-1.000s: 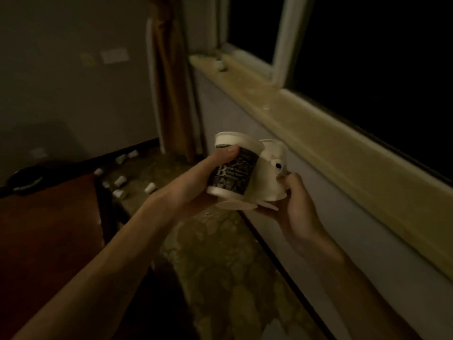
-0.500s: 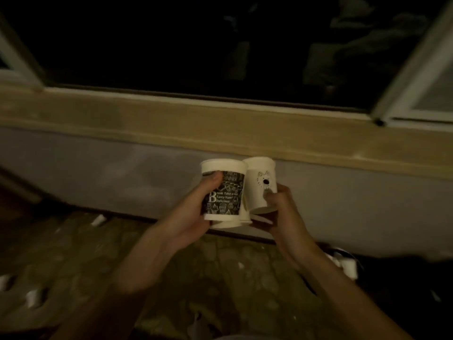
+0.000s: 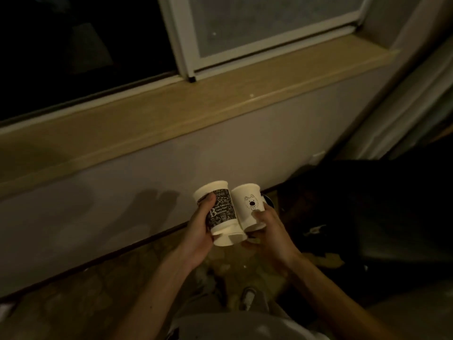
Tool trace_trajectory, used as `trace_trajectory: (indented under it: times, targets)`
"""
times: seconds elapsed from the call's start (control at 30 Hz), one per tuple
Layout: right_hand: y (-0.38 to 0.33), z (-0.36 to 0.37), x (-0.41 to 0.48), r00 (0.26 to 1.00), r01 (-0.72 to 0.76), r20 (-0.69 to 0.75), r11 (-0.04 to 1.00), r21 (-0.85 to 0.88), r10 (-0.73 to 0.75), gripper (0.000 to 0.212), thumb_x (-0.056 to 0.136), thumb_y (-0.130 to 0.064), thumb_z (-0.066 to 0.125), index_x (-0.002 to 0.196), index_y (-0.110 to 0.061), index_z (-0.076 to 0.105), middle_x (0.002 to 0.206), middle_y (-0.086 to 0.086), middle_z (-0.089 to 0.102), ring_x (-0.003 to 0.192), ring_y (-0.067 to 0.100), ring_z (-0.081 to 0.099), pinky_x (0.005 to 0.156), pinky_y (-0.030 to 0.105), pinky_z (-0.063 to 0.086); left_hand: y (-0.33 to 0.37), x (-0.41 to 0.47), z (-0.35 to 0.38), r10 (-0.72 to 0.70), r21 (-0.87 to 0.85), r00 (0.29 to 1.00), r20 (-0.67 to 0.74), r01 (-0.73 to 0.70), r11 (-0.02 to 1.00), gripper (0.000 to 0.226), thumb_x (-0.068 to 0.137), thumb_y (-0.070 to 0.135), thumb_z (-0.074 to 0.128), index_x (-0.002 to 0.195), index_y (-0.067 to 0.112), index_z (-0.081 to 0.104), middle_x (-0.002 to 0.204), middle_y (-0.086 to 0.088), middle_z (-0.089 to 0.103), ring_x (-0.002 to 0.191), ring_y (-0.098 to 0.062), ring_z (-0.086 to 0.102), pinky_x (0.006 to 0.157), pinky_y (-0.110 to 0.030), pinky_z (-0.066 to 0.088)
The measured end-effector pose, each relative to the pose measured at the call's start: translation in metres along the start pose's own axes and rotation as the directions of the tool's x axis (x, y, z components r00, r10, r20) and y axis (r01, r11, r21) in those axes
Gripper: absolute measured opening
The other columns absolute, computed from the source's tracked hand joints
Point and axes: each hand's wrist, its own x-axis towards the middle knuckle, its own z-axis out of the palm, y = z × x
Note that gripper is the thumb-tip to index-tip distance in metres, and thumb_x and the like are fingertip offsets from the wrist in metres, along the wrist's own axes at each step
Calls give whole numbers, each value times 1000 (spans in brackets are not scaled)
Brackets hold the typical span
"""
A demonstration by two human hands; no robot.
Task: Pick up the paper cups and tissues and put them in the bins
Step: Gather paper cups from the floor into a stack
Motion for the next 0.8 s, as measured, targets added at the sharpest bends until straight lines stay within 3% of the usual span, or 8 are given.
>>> trace_trajectory:
  times: [0.13, 0.27, 0.4, 0.53, 0.63, 0.7, 0.8]
  targets:
    - [14, -42, 26, 988, -89, -114, 991, 98, 100, 32, 95, -39, 49, 127, -36, 45, 117, 13, 59, 103, 29, 64, 66, 32, 58, -23, 46, 27, -98, 103, 995, 16, 95, 990, 44, 66, 56, 73, 96, 25, 80, 106, -10, 75, 93, -22, 74, 68, -34, 59]
    - [38, -80, 60, 951, -166, -237, 975, 145, 197, 26, 92, -44, 51, 118, -40, 47, 112, 7, 60, 101, 28, 65, 73, 39, 58, -51, 98, 34, -240, 153, 971, -21, 241, 959, 56, 72, 57, 65, 115, 21, 71, 112, -10, 73, 96, -23, 73, 73, -36, 57]
    - [55, -110, 100, 883, -249, -351, 945, 213, 311, 41, 92, -40, 55, 131, -32, 46, 123, 12, 59, 103, 35, 66, 85, 52, 57, -73, 154, 41, -408, 217, 911, -60, 410, 886, 57, 75, 50, 61, 124, 20, 60, 112, -9, 73, 100, -26, 70, 79, -38, 55]
    - [59, -131, 145, 861, -285, -387, 943, 171, 331, 42, 94, -40, 55, 134, -30, 46, 122, 9, 57, 98, 30, 67, 67, 37, 59, -84, 213, 46, -546, 203, 831, -102, 555, 807, 72, 68, 49, 66, 132, 21, 51, 128, -15, 62, 115, -32, 60, 83, -42, 52]
    - [67, -147, 188, 856, -317, -381, 936, 151, 351, 29, 94, -40, 53, 123, -36, 51, 123, 6, 56, 99, 28, 65, 67, 36, 58, -96, 263, 40, -567, 192, 813, -132, 582, 790, 86, 63, 52, 71, 141, 26, 43, 135, -14, 56, 120, -35, 57, 86, -47, 52]
    - [76, -159, 217, 847, -359, -360, 921, 152, 390, 17, 94, -40, 52, 112, -40, 52, 125, 6, 53, 100, 29, 64, 66, 34, 58, -108, 295, 36, -561, 184, 813, -156, 581, 792, 82, 62, 54, 72, 136, 29, 50, 130, -11, 61, 117, -33, 59, 88, -48, 53]
    - [95, -176, 257, 822, -423, -340, 889, 175, 457, 28, 93, -40, 53, 120, -36, 49, 126, 7, 52, 97, 25, 64, 58, 28, 57, -135, 334, 27, -561, 169, 804, -197, 591, 789, 52, 74, 56, 68, 120, 32, 63, 119, -9, 68, 109, -30, 66, 93, -50, 53]
